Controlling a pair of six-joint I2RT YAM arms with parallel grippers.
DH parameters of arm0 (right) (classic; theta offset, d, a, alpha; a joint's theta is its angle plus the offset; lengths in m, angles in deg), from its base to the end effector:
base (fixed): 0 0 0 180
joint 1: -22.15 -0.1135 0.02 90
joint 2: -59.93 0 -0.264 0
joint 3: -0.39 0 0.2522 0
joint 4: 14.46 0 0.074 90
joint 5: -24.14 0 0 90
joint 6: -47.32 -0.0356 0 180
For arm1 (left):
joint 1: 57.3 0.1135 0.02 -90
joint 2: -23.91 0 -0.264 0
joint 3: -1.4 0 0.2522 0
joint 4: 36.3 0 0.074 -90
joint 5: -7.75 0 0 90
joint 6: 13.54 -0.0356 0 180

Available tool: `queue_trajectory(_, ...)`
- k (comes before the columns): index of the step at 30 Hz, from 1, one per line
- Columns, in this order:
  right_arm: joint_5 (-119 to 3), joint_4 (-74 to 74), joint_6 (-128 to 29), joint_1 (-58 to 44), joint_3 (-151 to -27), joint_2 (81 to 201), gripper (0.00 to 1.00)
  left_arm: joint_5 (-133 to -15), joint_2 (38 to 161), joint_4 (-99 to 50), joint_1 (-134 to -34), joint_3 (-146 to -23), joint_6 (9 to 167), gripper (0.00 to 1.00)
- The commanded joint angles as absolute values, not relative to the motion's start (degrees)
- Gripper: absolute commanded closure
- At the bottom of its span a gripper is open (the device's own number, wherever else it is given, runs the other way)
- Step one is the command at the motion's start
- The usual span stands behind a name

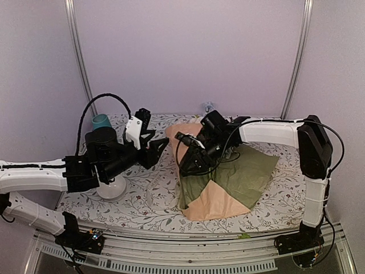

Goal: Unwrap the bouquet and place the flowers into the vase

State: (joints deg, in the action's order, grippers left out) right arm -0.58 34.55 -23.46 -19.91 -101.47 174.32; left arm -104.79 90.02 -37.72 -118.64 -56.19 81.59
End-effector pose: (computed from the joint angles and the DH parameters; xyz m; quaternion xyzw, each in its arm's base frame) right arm 0.2884 0.3037 0.2211 -0.5301 0.6347 0.5534 0.0994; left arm 0.1408 -0.2291 0.3043 0.2322 0.7093 -0.2333 0.6233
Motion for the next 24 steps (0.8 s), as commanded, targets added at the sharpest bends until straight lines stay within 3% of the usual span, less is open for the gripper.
queue_trajectory(1, 0.4, 34.2, -24.5, -24.6, -105.9, 179.2, 0.44, -109.4, 88.5, -38.3, -118.8, -58.4, 78.8, 0.44)
queue_trajectory(3, 1.4, 37.3, -22.2, -25.1, -107.2, 178.8, 0.3, -110.4, 88.7, -39.6, -118.8, -59.3, 77.5, 0.44)
queue_trajectory(5, 1.8, 39.8, -19.5, -24.9, -106.4, 176.1, 0.24, -111.3, 89.6, -41.6, -118.8, -60.3, 76.0, 0.43)
queue_trajectory(15, -6.0, 44.0, -8.8, -13.2, -87.9, 155.7, 0.21, -103.5, 108.2, -38.5, -116.4, -73.9, 75.1, 0.43)
queue_trajectory(19, -11.1, 41.1, -9.4, -6.1, -82.0, 153.8, 0.23, -99.5, 114.3, -34.9, -115.2, -76.3, 81.0, 0.53)
queue_trajectory(24, -17.5, 35.5, -12.2, -4.9, -76.8, 155.4, 0.26, -92.7, 120.4, -31.6, -114.0, -75.2, 88.1, 0.73)
